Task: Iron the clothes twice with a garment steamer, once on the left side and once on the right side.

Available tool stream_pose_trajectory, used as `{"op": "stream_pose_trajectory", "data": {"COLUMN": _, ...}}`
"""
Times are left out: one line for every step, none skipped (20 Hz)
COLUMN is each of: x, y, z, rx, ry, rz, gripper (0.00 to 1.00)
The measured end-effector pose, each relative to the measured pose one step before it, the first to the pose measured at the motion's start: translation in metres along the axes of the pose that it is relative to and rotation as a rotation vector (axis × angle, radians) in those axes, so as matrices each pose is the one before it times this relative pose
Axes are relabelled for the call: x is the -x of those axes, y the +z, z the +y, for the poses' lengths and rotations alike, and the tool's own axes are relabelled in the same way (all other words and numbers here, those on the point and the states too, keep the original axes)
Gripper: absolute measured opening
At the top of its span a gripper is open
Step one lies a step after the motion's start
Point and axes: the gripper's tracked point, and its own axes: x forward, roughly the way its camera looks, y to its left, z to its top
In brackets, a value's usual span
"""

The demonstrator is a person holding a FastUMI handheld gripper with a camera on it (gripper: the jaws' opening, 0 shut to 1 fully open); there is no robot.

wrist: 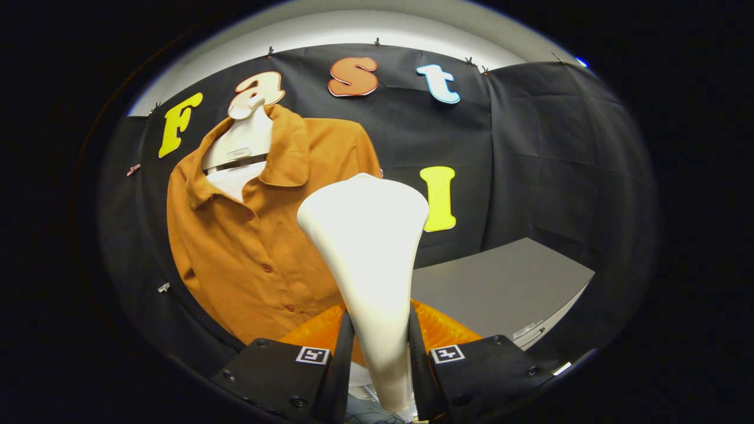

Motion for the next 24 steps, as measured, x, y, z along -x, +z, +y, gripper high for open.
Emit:
{"op": "stream_pose_trajectory", "data": {"x": -0.00525, "y": 0.00009, "z": 0.01030, "rx": 0.00057, "ry": 0.00110, "rz": -0.00021, "gripper": 0.47}}
{"op": "stream_pose_trajectory", "data": {"x": -0.00635, "y": 0.00093, "z": 0.00878, "rx": 0.00246, "ry": -0.00075, "rz": 0.00128, "gripper": 0.47}}
{"op": "stream_pose_trajectory", "data": {"x": -0.00727, "y": 0.00092, "z": 0.00893, "rx": 0.00261, "ry": 0.00158, "rz": 0.00306, "gripper": 0.47}}
{"op": "stream_pose_trajectory", "data": {"x": -0.00552, "y": -0.00011, "z": 0.00591, "rx": 0.00313, "ry": 0.00175, "rz": 0.00205, "gripper": 0.47}}
{"op": "stream_pose_trajectory", "data": {"x": -0.00542, "y": 0.00145, "z": 0.00565, "rx": 0.00599, "ry": -0.00006, "rz": 0.00251, "gripper": 0.47}}
{"op": "stream_pose_trajectory", "data": {"x": -0.00498, "y": 0.00110, "z": 0.00413, "rx": 0.00719, "ry": -0.00135, "rz": 0.00197, "gripper": 0.47}}
{"op": "stream_pose_trajectory", "data": {"x": -0.00709, "y": 0.00066, "z": 0.00425, "rx": 0.00768, "ry": -0.00204, "rz": 0.00322, "gripper": 0.47}}
{"op": "stream_pose_trajectory", "data": {"x": -0.00612, "y": 0.00004, "z": 0.00283, "rx": 0.00672, "ry": -0.00222, "rz": 0.00434, "gripper": 0.47}}
{"op": "stream_pose_trajectory", "data": {"x": -0.00581, "y": -0.00063, "z": 0.00205, "rx": 0.00579, "ry": -0.00108, "rz": 0.00833, "gripper": 0.47}}
{"op": "stream_pose_trajectory", "data": {"x": -0.00499, "y": -0.00135, "z": 0.00222, "rx": 0.00240, "ry": -0.00119, "rz": 0.00808, "gripper": 0.47}}
{"op": "stream_pose_trajectory", "data": {"x": -0.00328, "y": -0.00148, "z": 0.00034, "rx": -0.00039, "ry": -0.00200, "rz": 0.00799, "gripper": 0.47}}
{"op": "stream_pose_trajectory", "data": {"x": -0.00459, "y": -0.00148, "z": 0.00109, "rx": 0.00083, "ry": -0.00101, "rz": 0.00744, "gripper": 0.47}}
{"op": "stream_pose_trajectory", "data": {"x": -0.00366, "y": -0.00149, "z": 0.00195, "rx": 0.00264, "ry": 0.00204, "rz": 0.00715, "gripper": 0.47}}
{"op": "stream_pose_trajectory", "data": {"x": -0.00264, "y": -0.00160, "z": 0.00208, "rx": 0.00499, "ry": 0.00302, "rz": 0.00734, "gripper": 0.47}}
{"op": "stream_pose_trajectory", "data": {"x": -0.00275, "y": -0.00200, "z": 0.00193, "rx": 0.00550, "ry": 0.00172, "rz": 0.00677, "gripper": 0.47}}
{"op": "stream_pose_trajectory", "data": {"x": -0.00247, "y": -0.00126, "z": 0.00171, "rx": 0.00322, "ry": 0.00054, "rz": 0.00621, "gripper": 0.47}}
{"op": "stream_pose_trajectory", "data": {"x": -0.00157, "y": -0.00261, "z": 0.00014, "rx": 0.00193, "ry": -0.00066, "rz": 0.00738, "gripper": 0.48}}
{"op": "stream_pose_trajectory", "data": {"x": -0.00204, "y": -0.00229, "z": 0.00020, "rx": 0.00102, "ry": -0.00112, "rz": 0.00437, "gripper": 0.48}}
{"op": "stream_pose_trajectory", "data": {"x": -0.00093, "y": -0.00269, "z": 0.00093, "rx": 0.00117, "ry": -0.00032, "rz": 0.00868, "gripper": 0.48}}
{"op": "stream_pose_trajectory", "data": {"x": -0.00180, "y": -0.00353, "z": -0.00012, "rx": 0.00014, "ry": -0.00064, "rz": 0.01080, "gripper": 0.48}}
{"op": "stream_pose_trajectory", "data": {"x": -0.00135, "y": -0.00300, "z": -0.00015, "rx": -0.00162, "ry": -0.00034, "rz": 0.00968, "gripper": 0.48}}
{"op": "stream_pose_trajectory", "data": {"x": -0.00234, "y": -0.00299, "z": -0.00044, "rx": -0.00160, "ry": -0.00203, "rz": 0.00853, "gripper": 0.48}}
{"op": "stream_pose_trajectory", "data": {"x": -0.00264, "y": -0.00314, "z": -0.00120, "rx": 0.00077, "ry": -0.00295, "rz": 0.00966, "gripper": 0.48}}
{"op": "stream_pose_trajectory", "data": {"x": -0.00136, "y": -0.00518, "z": -0.00094, "rx": 0.00136, "ry": -0.00303, "rz": 0.00980, "gripper": 0.48}}
